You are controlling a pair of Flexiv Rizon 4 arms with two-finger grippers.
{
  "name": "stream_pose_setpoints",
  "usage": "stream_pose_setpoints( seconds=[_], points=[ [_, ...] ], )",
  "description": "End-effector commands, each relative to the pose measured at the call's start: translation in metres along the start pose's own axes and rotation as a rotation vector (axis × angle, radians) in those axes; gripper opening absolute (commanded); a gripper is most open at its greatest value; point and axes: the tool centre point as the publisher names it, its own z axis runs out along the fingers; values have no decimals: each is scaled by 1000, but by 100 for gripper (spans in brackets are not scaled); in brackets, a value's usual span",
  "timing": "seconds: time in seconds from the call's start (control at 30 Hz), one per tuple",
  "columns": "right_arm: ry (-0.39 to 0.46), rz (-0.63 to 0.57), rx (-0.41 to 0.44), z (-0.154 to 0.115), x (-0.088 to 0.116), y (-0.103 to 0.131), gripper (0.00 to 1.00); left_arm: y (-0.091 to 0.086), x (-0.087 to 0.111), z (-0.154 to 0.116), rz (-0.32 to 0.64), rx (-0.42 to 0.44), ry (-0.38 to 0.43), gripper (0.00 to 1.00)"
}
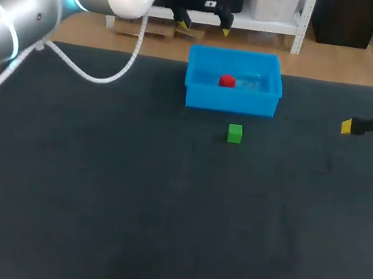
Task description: Use the left arm to pick the red cube and place it into the blue plastic box first, then use the right arm to grasp the green cube and put it into the same blue plastic box after the first action is fully finished.
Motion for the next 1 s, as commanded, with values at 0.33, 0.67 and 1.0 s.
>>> stream_pose_setpoints(
  seconds=[0.33, 0.67, 1.0],
  points=[
    [1, 0, 2, 0, 0, 0, 100, 13, 48, -45, -12, 9, -106, 100],
    [1, 0, 2, 0, 0, 0, 100, 22, 70, -65, 9, 32, -106, 100],
    [1, 0, 2, 0, 0, 0, 100, 33, 86, -77, 58, 50, -103, 100]
  ],
)
